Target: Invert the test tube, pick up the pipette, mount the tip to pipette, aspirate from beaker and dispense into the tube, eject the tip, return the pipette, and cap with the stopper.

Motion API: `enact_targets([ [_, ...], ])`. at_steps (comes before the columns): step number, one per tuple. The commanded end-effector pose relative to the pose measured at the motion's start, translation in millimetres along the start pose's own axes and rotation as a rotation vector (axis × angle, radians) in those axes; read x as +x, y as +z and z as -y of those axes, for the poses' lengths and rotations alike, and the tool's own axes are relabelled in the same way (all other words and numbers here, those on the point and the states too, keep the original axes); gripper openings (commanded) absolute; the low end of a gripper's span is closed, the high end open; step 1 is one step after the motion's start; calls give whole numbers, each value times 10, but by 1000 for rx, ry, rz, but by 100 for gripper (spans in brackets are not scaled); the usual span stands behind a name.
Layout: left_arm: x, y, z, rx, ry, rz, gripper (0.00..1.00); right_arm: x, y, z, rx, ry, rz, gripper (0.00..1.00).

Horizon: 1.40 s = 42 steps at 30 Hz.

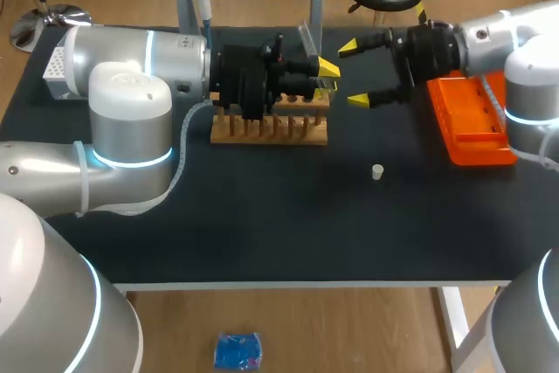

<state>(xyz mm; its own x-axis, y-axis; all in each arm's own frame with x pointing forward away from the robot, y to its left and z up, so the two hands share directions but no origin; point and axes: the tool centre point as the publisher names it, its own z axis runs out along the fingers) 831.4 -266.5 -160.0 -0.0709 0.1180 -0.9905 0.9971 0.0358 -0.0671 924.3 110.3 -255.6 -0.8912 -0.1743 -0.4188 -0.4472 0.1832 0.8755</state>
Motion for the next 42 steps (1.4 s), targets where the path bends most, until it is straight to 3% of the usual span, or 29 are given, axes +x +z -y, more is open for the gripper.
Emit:
enact_targets([
  [1,-2,11,1,-3,1,1,0,-124,-13,131,63,-52,-212,100],
  [6,-2,11,1,-3,1,1,0,-163,-5,193,106,44,-214,100],
  [15,-2,11,1,-3,1,1,0,-164,20,242,142,71,-211,100],
  [27,-2,11,1,-3,1,1,0,-141,63,417,210,155,-40,100],
  [42,-2,11,1,-3,1,1,0,-46,79,531,262,233,-14,100],
])
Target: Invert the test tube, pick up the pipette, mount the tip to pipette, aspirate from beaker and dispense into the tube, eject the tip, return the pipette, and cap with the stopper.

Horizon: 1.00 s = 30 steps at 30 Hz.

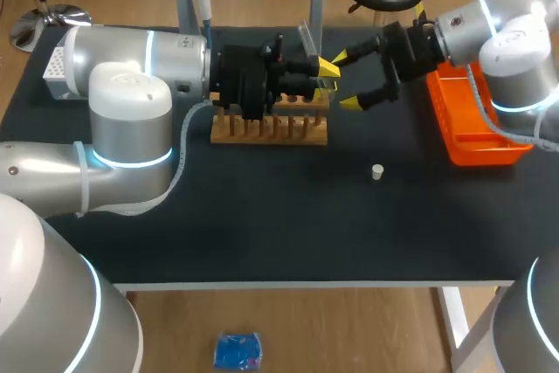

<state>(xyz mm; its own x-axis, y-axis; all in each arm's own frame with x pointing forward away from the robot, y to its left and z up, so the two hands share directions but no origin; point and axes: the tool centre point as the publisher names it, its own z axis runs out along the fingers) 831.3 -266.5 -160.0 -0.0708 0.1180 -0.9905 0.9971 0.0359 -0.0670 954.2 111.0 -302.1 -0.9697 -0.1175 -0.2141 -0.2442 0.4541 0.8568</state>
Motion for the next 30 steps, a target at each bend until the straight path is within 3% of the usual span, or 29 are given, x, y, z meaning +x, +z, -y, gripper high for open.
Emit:
enact_targets([
  [1,-2,11,1,-3,1,1,0,32,-20,10,10,13,5,100],
  [13,-2,11,1,-3,1,1,0,72,-35,55,64,133,10,100],
  [22,-2,11,1,-3,1,1,0,98,-42,59,83,134,5,100],
  [23,-2,11,1,-3,1,1,0,98,-42,59,83,134,5,96],
  [30,-2,11,1,-3,1,1,0,98,-42,59,83,134,5,100],
])
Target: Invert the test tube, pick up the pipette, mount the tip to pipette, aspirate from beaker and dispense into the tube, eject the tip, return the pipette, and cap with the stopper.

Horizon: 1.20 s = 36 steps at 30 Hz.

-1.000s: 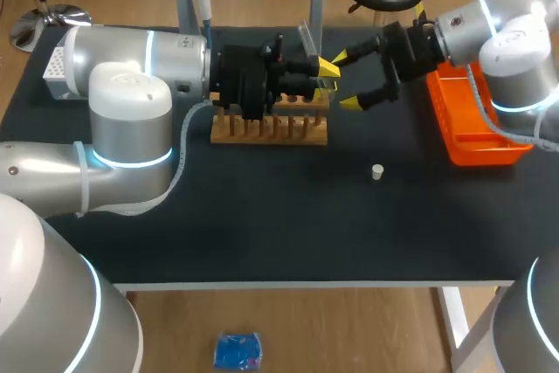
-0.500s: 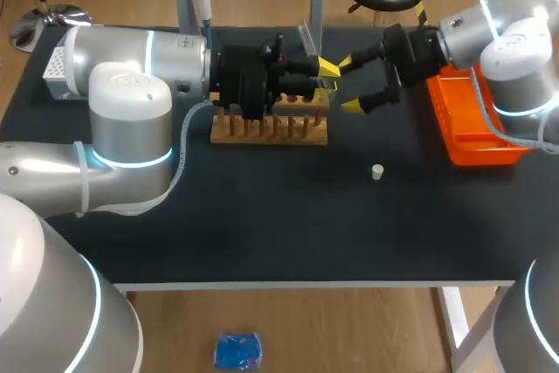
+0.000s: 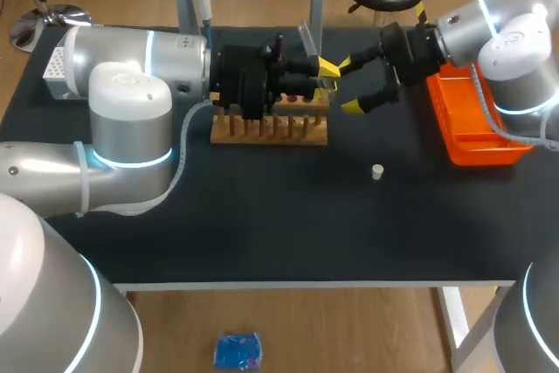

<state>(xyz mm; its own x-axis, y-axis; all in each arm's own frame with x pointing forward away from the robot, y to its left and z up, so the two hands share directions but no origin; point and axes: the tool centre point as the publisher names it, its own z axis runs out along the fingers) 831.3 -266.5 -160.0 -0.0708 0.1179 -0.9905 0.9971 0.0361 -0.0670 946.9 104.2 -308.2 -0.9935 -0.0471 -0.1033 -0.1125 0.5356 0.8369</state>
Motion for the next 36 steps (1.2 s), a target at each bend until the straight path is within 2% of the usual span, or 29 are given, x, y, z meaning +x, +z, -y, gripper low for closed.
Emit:
enact_targets([
  [1,-2,11,1,-2,1,1,0,8,-11,-4,2,0,0,100],
  [10,-2,11,1,-2,1,1,0,8,-11,-4,2,0,0,100],
  [13,-28,-18,-111,-40,-39,12,0,8,-11,-4,2,0,0,100],
  [14,-58,-38,-148,-53,-66,23,0,8,-11,-4,2,0,0,100],
  [18,-110,-119,-331,-151,-289,0,0,8,-11,-4,2,0,0,100],
  [21,-183,-152,-412,-156,-430,10,0,8,-11,-4,2,0,0,100],
  [26,-225,-195,-523,-162,-631,94,0,8,-11,-4,2,0,0,100],
  [29,-219,-213,-564,-150,-710,129,0,8,-11,-4,2,0,0,100],
  [31,-225,-216,-576,-155,-743,111,0,8,-11,-4,2,0,0,100],
  [32,-227,-212,-578,-159,-750,91,0,8,-11,-4,2,0,0,100],
  [36,-227,-212,-578,-159,-750,91,0,8,-11,-4,2,0,0,100],
])
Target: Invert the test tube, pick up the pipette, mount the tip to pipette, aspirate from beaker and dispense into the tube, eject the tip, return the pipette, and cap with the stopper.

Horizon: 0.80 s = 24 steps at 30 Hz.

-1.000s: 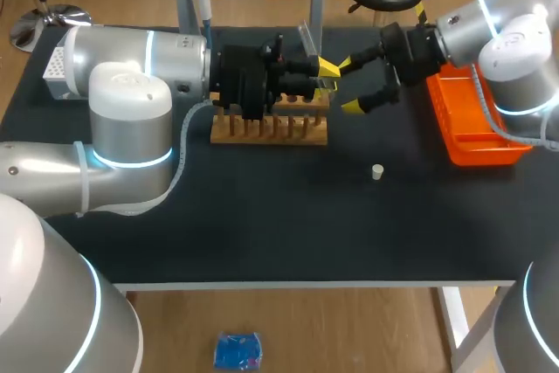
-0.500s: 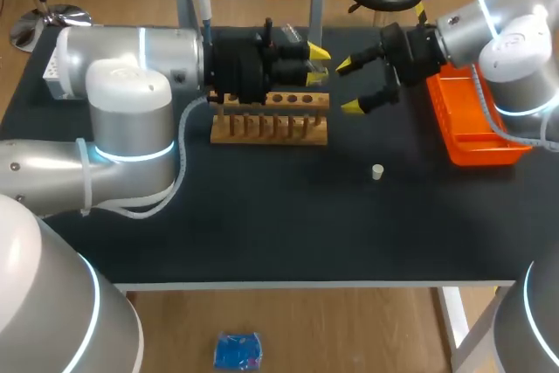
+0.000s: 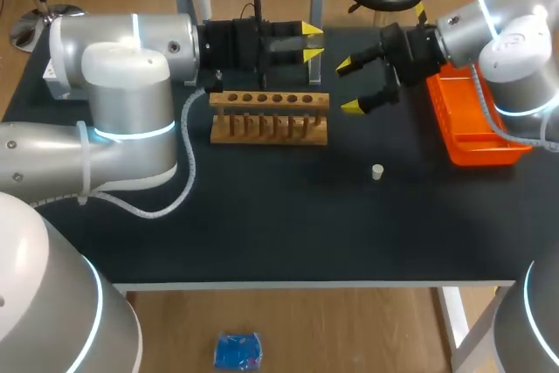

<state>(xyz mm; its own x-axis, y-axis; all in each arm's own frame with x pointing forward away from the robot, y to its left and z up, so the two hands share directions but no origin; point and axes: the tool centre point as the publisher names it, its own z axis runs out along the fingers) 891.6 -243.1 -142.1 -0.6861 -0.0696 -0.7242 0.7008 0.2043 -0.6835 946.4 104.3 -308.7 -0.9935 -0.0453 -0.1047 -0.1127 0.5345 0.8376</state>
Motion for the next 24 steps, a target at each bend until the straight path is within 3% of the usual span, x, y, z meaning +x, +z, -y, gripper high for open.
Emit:
enact_targets([
  [1,-11,23,40,-17,-43,-3,0,2,-14,-7,3,1,-2,100],
  [15,-11,23,40,-17,-43,-3,0,2,-14,-7,3,1,-2,100],
  [20,-142,-22,113,23,-153,39,0,2,-14,-7,3,1,-2,100],
  [24,-225,-37,119,21,-295,62,0,2,-14,-7,3,1,-2,100],
])
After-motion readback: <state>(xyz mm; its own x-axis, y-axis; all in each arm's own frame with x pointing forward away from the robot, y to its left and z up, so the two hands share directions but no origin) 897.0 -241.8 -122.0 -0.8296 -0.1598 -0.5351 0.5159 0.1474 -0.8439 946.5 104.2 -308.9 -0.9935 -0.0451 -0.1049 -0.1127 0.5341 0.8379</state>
